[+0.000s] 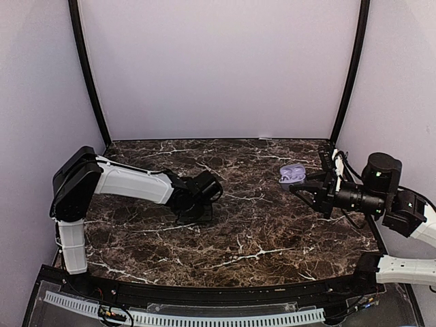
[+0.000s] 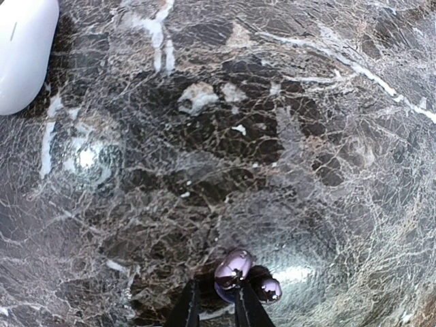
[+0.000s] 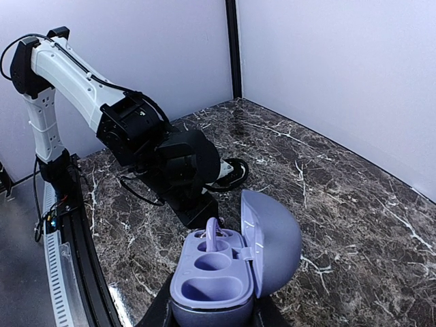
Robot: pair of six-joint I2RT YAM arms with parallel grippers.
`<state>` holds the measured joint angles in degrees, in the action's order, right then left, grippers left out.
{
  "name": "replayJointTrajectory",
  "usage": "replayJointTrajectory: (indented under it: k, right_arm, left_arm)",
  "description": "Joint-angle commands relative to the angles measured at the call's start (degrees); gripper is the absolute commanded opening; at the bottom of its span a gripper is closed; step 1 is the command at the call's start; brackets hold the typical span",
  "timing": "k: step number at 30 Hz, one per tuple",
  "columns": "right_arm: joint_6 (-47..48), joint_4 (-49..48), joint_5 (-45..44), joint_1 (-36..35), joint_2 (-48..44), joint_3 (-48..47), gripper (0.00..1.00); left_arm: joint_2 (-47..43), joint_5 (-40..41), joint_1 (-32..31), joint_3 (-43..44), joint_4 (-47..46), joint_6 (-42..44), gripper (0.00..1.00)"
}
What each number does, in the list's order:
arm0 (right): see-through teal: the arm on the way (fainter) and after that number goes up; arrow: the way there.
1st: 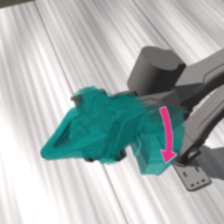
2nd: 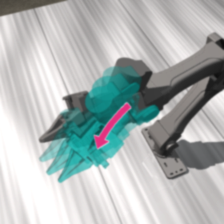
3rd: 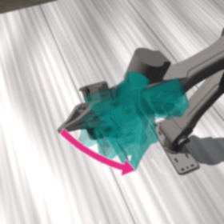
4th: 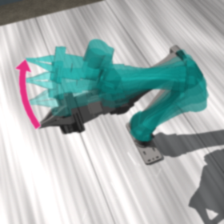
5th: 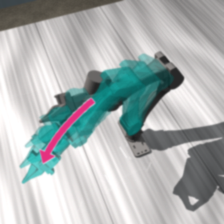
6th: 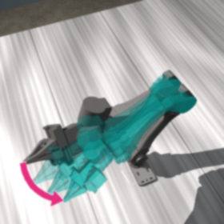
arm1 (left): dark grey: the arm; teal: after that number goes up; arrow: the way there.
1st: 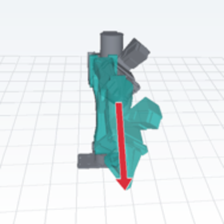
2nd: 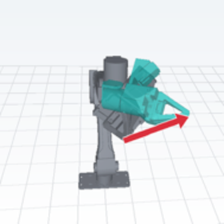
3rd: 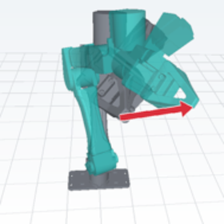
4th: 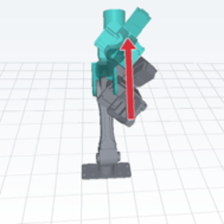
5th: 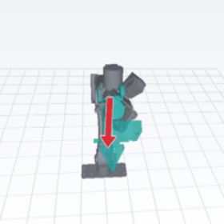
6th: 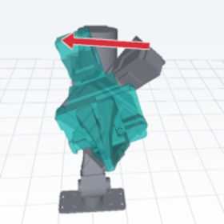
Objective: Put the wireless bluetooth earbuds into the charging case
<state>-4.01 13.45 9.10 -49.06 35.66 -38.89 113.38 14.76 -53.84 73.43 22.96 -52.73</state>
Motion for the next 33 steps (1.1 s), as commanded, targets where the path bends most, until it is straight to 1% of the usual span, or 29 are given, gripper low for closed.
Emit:
replayJointTrajectory:
  k: [1, 3, 5, 8, 10, 13, 17, 20, 21, 26, 28, 30, 33]
  right_arm:
    - [0.58, -1.29, -0.19, 0.37, -0.69, -1.18, 0.0]
    - [0.66, -1.25, -0.29, 0.37, -0.8, -1.21, 0.0]
    - [0.67, -1.25, -0.48, 0.39, -0.94, -1.19, 0.0]
    - [0.82, -1.26, -0.62, 0.37, -0.94, -1.1, 0.0]
    - [0.85, -1.29, -0.57, 0.37, -0.82, -1.1, 0.0]
    - [0.78, -1.15, -0.52, 0.41, -0.94, -1.14, 0.0]
    - [0.55, -1.29, -0.26, 0.37, -0.73, -1.1, 0.0]
    - [0.12, -1.66, -0.08, 0.45, -0.5, -0.97, 0.0]
    - [0.02, -1.7, -0.05, 0.38, -0.42, -1.05, 0.0]
    - [-1.33, -2.91, 1.51, 0.37, 0.41, -0.94, 0.0]
    - [-2.01, -3.64, 2.74, 0.39, 1.27, -0.87, 0.0]
    - [-2.5, -4.49, 3.95, 0.39, 2.21, -0.88, 0.0]
    - [-2.92, -5.59, 5.29, 0.37, 3.35, -1.16, 0.0]
  left_arm:
    - [4.64, -1.47, 0.26, 0.65, 4.38, 0.98, 0.17]
    - [5.41, -1.3, 0.31, 0.99, 4.59, 2.33, 0.16]
    - [5.87, -0.85, 0.32, 1.17, 4.61, 3.89, 0.13]
    - [6.93, -0.87, 0.36, 1.38, 4.8, 6.4, 0.03]
    - [7.5, -1.0, 0.32, 1.67, 5.15, 7.59, 0.0]
    - [7.45, 0.26, 0.39, 2.02, 6.08, 8.96, 0.0]
    - [4.85, 4.24, 0.37, 3.34, 6.89, 12.26, 0.0]
    - [-0.32, 8.13, 0.36, 2.96, 5.48, 15.87, 0.0]
    - [-1.66, 9.37, 0.33, 2.74, 4.14, 18.36, 0.0]
    - [-12.32, 12.13, 0.11, -0.18, -1.79, 26.89, 0.0]
    - [-16.84, 12.86, -0.38, -1.22, -4.68, 32.0, 0.0]
    - [-21.5, 13.63, -1.37, -2.93, -9.17, 40.13, 0.0]
    - [-28.24, 12.7, -2.58, -3.91, -13.8, 46.59, 0.0]
